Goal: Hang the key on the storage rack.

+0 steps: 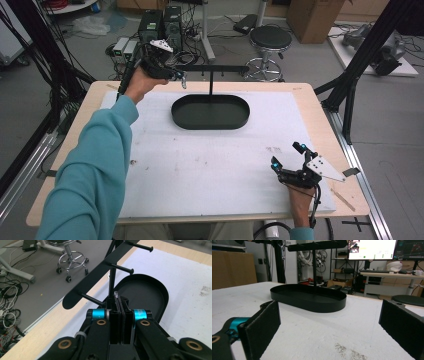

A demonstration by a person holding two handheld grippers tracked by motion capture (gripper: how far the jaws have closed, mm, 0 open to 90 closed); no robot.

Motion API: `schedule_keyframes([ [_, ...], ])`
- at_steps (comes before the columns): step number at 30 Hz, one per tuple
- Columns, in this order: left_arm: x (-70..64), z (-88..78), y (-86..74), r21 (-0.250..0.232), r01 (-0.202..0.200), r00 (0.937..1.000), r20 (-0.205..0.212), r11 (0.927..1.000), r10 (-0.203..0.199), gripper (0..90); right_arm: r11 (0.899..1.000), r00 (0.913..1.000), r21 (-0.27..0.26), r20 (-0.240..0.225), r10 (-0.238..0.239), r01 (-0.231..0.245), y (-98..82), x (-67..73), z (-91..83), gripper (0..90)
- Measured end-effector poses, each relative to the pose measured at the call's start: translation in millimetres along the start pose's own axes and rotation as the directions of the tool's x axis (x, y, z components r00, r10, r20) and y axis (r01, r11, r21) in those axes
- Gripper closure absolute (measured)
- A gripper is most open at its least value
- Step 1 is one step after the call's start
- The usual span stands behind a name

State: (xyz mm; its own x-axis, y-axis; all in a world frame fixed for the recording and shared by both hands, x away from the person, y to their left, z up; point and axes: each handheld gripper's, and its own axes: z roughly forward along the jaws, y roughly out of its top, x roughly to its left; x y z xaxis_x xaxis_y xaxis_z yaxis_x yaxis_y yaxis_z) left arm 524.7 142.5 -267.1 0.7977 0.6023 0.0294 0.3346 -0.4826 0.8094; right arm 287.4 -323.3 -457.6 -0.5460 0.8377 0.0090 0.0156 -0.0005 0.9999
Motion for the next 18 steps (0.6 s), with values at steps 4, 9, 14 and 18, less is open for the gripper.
schedule_keyframes([
  [4, 1.4, 1.4, -0.8, 0.007, -0.003, 1.0, -0.006, 1.0, 0.003, 88.3, 1.0, 1.0, 0.0, 0.0, -0.001, 0.001, 0.1, -0.1, -0.1, 3.0],
  [9, 5.4, 3.3, -2.6, 0.002, 0.009, 0.9999, -0.013, 1.0, -0.009, 88.3, 1.0, 1.0, 0.001, -0.001, -0.001, 0.001, 0.0, -0.2, -0.1, 3.0],
  [14, 7.9, 4.8, -3.7, 0.005, 0.013, 0.9996, -0.027, 0.9999, -0.013, 88.3, 1.0, 1.0, 0.0, 0.0, 0.002, -0.002, 0.1, 0.0, 0.0, 3.0],
  [18, 11.0, 6.1, -5.0, 0.0, 0.031, 0.9988, -0.038, 0.9995, -0.031, 88.3, 1.0, 1.0, 0.0, -0.001, 0.003, -0.003, 0.0, -0.2, -0.1, 3.0],
])
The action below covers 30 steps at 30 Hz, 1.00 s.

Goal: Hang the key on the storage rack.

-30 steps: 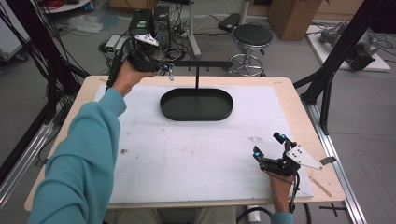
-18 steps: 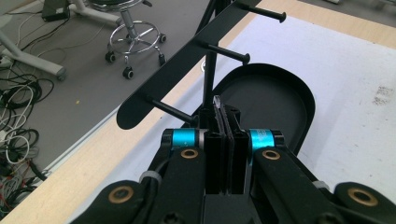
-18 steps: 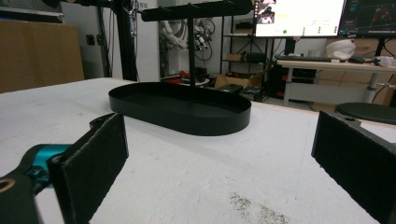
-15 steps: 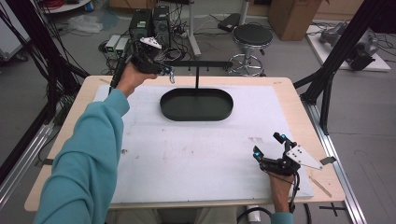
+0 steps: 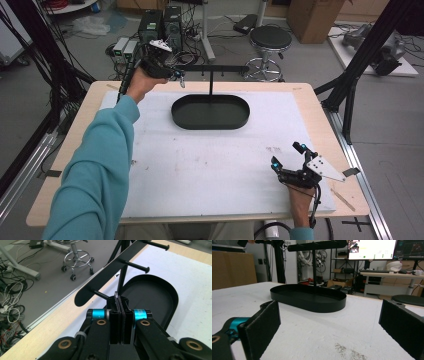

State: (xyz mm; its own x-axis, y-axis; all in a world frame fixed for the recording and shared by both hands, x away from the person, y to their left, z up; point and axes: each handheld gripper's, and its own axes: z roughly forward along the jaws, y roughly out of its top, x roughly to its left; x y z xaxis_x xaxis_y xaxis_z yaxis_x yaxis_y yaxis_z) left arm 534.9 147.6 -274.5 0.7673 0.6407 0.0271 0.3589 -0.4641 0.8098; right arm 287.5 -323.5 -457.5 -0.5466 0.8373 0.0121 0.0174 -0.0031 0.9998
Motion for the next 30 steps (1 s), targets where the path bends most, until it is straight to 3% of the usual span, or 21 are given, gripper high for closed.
schedule_keyframes([
  [8, 1.1, 6.0, -1.5, -0.027, 0.048, 0.9966, -0.066, 0.9985, -0.05, 88.2, 1.0, 1.0, 0.001, 0.001, -0.001, 0.001, 0.1, 0.0, 0.0, 3.0],
  [12, -0.3, 6.1, -3.8, -0.084, 0.067, 0.9879, -0.134, 0.9942, -0.078, 86.4, 1.0, 1.0, 0.0, 0.001, 0.002, -0.002, 0.0, 0.2, 0.0, 3.0],
  [15, 0.9, 2.0, -8.0, -0.141, 0.086, 0.9792, -0.171, 0.9862, -0.11, 61.6, 1.0, 1.0, 0.0, 0.0, 0.003, -0.003, 0.1, 0.3, -0.1, 3.0],
  [18, 2.4, -5.8, -14.2, -0.189, 0.072, 0.9832, -0.151, 0.9793, -0.102, 39.8, 1.0, 1.0, -0.002, -0.001, -0.004, 0.004, 0.0, 0.0, -0.1, 3.0],
  [20, 0.8, -11.9, -19.4, -0.202, 0.077, 0.9782, -0.174, 0.9764, -0.113, 18.0, 1.0, 1.0, -0.002, -0.002, -0.001, 0.001, 0.1, 0.1, -0.1, 3.0],
  [21, 0.2, -15.6, -22.8, -0.208, 0.07, 0.9805, -0.166, 0.9757, -0.105, 12.2, 1.0, 1.0, -0.002, -0.002, -0.003, 0.003, 0.0, 0.0, -0.1, 3.0],
  [24, -5.1, -27.5, -33.8, -0.26, 0.055, 0.9827, -0.157, 0.9641, -0.098, 1.7, 1.0, 1.0, -0.002, -0.001, -0.004, 0.004, 0.0, 0.1, 0.0, 3.0],
  [26, -9.5, -35.0, -41.1, -0.298, 0.057, 0.9876, -0.123, 0.953, -0.097, 1.7, 1.0, 1.0, 0.002, -0.001, 0.0, 0.0, 0.1, -0.1, -0.1, 3.0],
  [30, -21.4, -52.4, -60.7, -0.325, 0.039, 0.9935, -0.089, 0.9448, -0.071, 1.7, 1.0, 1.0, 0.002, 0.0, -0.01, 0.01, 0.1, 0.3, 0.2, 3.0],
])
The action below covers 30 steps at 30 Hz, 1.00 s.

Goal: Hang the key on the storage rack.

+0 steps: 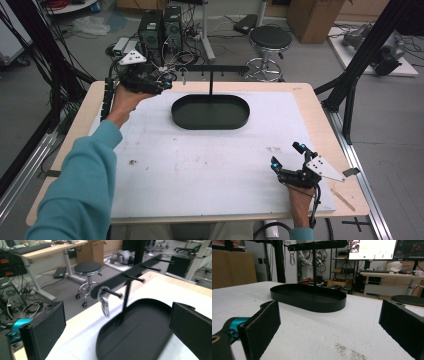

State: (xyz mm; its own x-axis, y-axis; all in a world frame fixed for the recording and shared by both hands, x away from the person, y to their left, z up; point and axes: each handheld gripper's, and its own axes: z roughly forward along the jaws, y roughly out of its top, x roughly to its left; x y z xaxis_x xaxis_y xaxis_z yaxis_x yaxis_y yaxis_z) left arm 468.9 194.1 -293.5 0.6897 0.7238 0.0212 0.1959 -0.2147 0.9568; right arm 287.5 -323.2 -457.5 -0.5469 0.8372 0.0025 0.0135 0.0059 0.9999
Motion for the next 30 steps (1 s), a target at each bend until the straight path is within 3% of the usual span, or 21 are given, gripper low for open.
schedule_keyframes([
  [6, -10.7, -42.2, -26.6, -0.057, -0.027, 0.9985, 0.046, 0.998, 0.03, 1.7, 1.0, 1.0, 0.001, 0.0, 0.003, -0.003, 0.0, 0.4, 0.0, 3.0],
  [8, -12.4, -47.0, -31.0, -0.061, -0.024, 0.9979, 0.059, 0.9978, 0.027, 1.7, 1.0, 1.0, 0.003, -0.002, -0.003, 0.003, 0.2, -0.4, 0.3, 3.0],
  [10, -20.9, -69.4, -50.5, -0.082, -0.042, 0.9934, 0.103, 0.9958, 0.05, 1.7, 1.0, 1.0, 0.005, -0.002, 0.0, 0.0, 0.2, -0.2, 0.5, 3.0],
  [15, -34.1, -99.3, -79.5, -0.121, -0.042, 0.994, 0.096, 0.9918, 0.053, 1.7, 1.0, 1.0, 0.01, -0.001, -0.003, 0.003, 0.2, 0.6, 0.3, 3.0],
  [21, -51.3, -122.4, -107.6, -0.15, -0.024, 0.9947, 0.095, 0.9885, 0.038, 1.7, 1.0, 1.0, 0.018, 0.0, -0.002, 0.002, 0.5, 0.3, 1.3, 3.0],
  [22, -56.4, -127.4, -112.9, -0.177, -0.028, 0.9952, 0.087, 0.9839, 0.044, 1.7, 1.0, 1.0, 0.019, -0.001, -0.002, 0.002, 0.5, 0.7, 1.3, 3.2],
  [23, -56.4, -127.4, -112.9, -0.177, -0.028, 0.9952, 0.087, 0.9839, 0.044, 1.7, 1.0, 1.0, 0.017, 0.001, -0.007, 0.007, 0.4, 0.6, 1.3, 3.2],
  [24, -63.1, -133.3, -120.7, -0.207, -0.031, 0.9949, 0.087, 0.9779, 0.05, 1.7, 1.0, 1.0, 0.016, 0.0, -0.007, 0.007, 0.5, 0.6, 1.4, 3.1],
  [26, -68.9, -138.0, -131.6, -0.226, -0.026, 0.9957, 0.08, 0.9738, 0.046, 1.7, 1.0, 1.0, 0.02, 0.001, 0.001, -0.001, 0.4, 1.0, 1.2, 3.1],
  [30, -74.3, -142.7, -150.8, -0.227, -0.01, 0.997, 0.072, 0.9737, 0.027, 1.7, 1.0, 1.0, 0.014, 0.001, -0.008, 0.008, 0.5, 0.6, 1.4, 3.1],
])
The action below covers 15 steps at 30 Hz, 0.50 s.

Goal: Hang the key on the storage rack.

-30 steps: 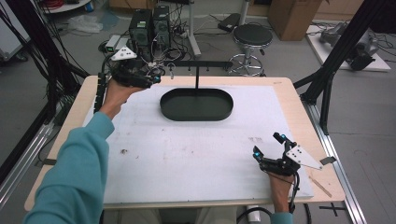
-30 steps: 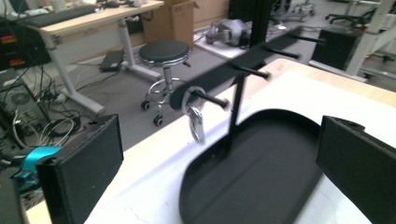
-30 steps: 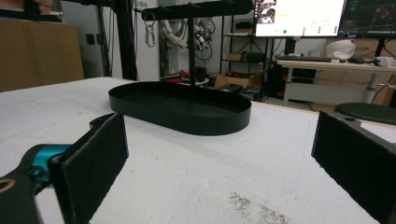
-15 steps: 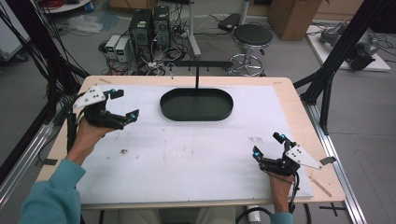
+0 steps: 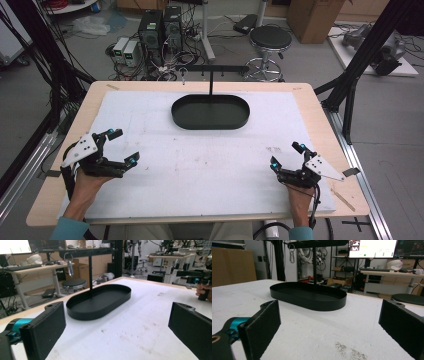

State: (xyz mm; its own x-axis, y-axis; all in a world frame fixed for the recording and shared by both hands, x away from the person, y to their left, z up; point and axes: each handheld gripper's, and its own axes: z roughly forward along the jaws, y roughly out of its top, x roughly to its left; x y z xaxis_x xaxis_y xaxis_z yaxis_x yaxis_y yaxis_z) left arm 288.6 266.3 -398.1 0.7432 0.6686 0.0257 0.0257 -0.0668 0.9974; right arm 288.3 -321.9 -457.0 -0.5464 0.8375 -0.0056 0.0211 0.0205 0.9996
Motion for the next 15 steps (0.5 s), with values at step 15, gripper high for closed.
schedule_keyframes([
  [15, -7.1, -18.8, -46.9, -0.058, -0.035, 0.997, -0.071, 0.9977, 0.031, 1.7, 1.0, 1.0, -0.002, -0.001, -0.006, 0.006, -0.2, 0.4, -0.6, 3.1],
])
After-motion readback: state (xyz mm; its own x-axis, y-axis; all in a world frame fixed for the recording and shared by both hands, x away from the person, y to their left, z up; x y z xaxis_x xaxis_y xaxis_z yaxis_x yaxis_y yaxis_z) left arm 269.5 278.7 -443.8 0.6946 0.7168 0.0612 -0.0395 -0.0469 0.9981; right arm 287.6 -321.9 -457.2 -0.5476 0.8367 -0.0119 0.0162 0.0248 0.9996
